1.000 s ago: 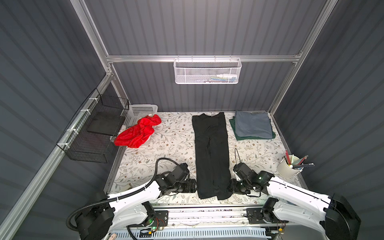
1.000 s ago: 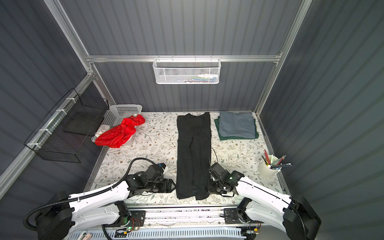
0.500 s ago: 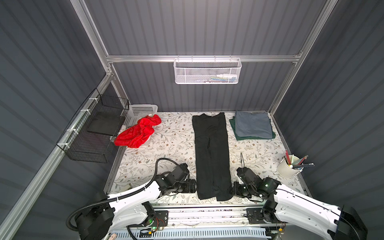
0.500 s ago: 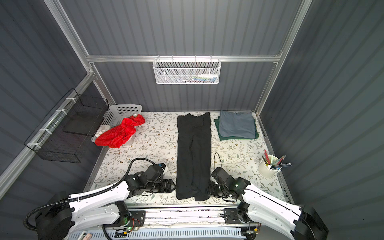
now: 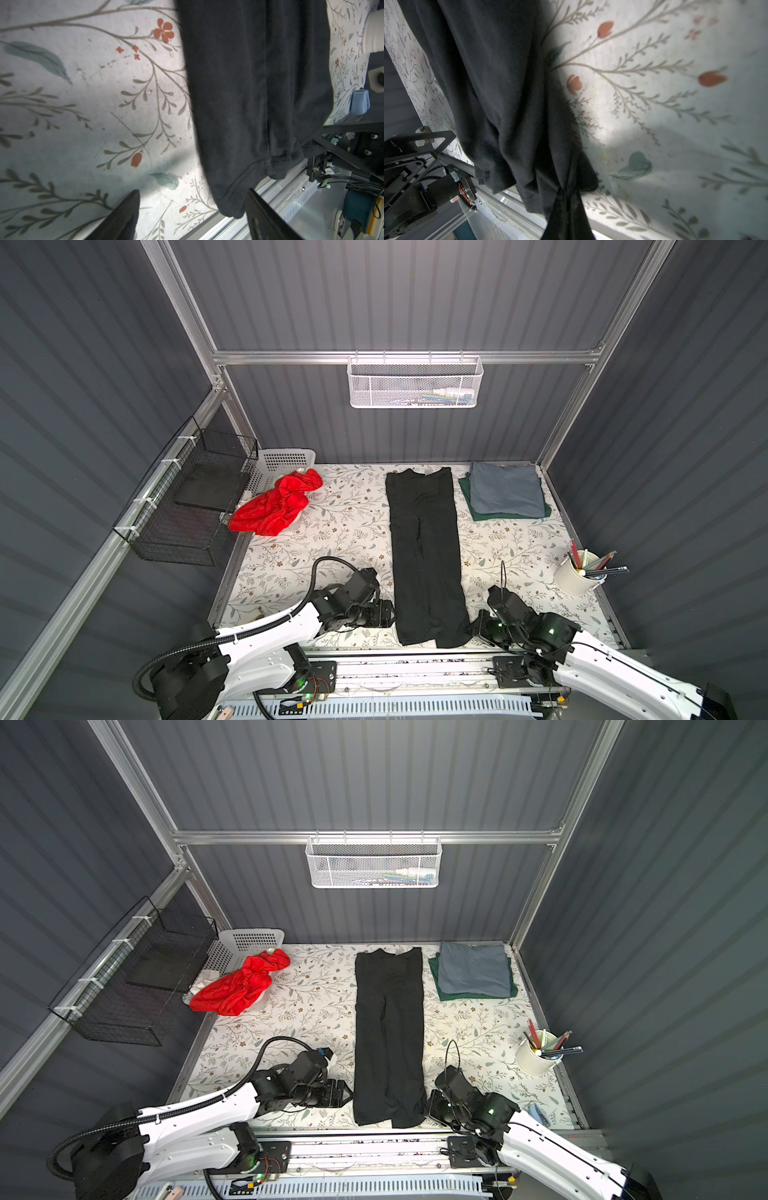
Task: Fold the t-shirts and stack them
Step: 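Lift the hem with both grippers and fold it away from the robot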
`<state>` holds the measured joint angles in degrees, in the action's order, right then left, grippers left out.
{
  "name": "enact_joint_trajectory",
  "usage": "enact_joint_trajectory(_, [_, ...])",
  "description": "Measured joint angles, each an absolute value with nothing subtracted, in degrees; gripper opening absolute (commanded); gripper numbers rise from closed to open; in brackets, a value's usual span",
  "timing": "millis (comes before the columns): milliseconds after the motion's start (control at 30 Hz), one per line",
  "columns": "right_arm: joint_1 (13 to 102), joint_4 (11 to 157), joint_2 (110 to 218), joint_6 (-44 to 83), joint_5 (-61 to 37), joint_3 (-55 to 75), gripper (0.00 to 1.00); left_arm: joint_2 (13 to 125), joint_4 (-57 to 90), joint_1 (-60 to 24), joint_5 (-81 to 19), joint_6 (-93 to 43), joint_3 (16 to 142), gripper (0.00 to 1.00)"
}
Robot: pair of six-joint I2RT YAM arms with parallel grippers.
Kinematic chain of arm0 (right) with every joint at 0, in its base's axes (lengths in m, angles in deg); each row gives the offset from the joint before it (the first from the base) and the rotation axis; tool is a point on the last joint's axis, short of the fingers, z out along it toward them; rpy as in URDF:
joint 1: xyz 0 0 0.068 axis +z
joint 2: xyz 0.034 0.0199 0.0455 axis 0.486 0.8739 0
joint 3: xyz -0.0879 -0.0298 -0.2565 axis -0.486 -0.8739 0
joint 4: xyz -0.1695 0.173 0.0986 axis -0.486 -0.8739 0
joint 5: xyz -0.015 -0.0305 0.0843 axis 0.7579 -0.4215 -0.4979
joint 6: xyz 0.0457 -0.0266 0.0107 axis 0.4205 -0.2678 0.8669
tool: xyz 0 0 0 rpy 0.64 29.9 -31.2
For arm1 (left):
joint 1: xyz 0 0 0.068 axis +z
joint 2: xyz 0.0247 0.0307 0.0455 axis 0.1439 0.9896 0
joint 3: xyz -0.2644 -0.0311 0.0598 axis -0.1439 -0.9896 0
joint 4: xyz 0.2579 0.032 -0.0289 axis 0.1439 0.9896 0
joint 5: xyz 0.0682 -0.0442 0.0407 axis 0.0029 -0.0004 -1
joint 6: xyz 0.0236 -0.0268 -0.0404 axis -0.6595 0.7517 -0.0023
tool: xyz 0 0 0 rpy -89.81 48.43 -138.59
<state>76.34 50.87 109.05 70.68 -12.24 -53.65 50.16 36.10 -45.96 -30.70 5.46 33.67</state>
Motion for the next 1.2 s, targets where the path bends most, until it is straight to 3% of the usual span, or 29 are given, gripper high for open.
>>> enact_joint_trajectory(267, [76.5,52.43,111.36,71.31,-12.44,-53.67,0.0,52.98,33.02,-50.86,-30.9,6.42,32.95,0.72])
enact_joint_trajectory(567, [76.5,52.8,110.68,71.49,-12.4,-53.78,0.0,59.17,26.99,-54.14,-30.77,6.88,34.39,0.52])
enact_joint_trajectory(900, [76.5,52.53,112.02,70.59,-12.14,-53.3,0.0,64.87,27.82,-54.79,-30.92,6.35,37.34,0.0])
enact_joint_trajectory(1200, [76.5,47.49,113.55,68.71,-10.87,-48.25,0.0,65.31,35.32,-54.79,-32.78,3.71,42.76,0.0])
